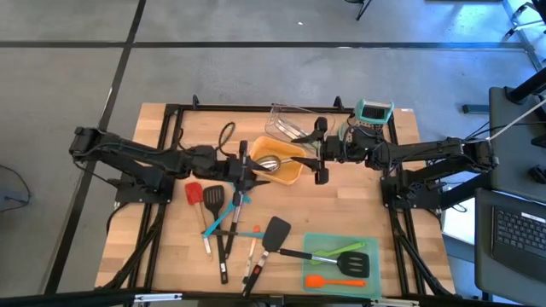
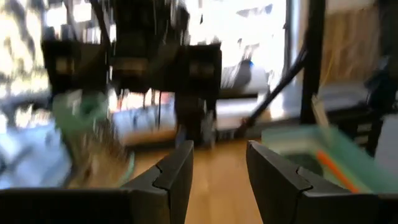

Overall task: Pick & Place Kitchen Items
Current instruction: Put the black spatula into the green bin

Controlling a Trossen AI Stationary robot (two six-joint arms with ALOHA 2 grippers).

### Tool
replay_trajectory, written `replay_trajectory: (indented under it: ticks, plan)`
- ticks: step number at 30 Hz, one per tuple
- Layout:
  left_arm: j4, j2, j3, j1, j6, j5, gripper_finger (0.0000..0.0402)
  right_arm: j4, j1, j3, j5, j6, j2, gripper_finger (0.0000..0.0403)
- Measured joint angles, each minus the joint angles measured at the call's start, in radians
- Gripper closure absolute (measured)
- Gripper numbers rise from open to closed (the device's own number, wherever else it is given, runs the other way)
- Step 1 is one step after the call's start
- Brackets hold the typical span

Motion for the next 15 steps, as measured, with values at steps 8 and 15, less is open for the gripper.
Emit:
replay_trajectory:
  ticks: [8,15]
  plan:
    - [-0.408,-0.002,0.101,-0.142,-0.213,-0.181,0.0258,-0.220,-0.008,0.099,-0.093,0.032,0.000,0.0176]
    - [-0.815,-0.003,0.106,-0.166,-0.674,-0.206,0.0258,-0.444,-0.010,0.179,-0.095,0.009,0.000,0.0176]
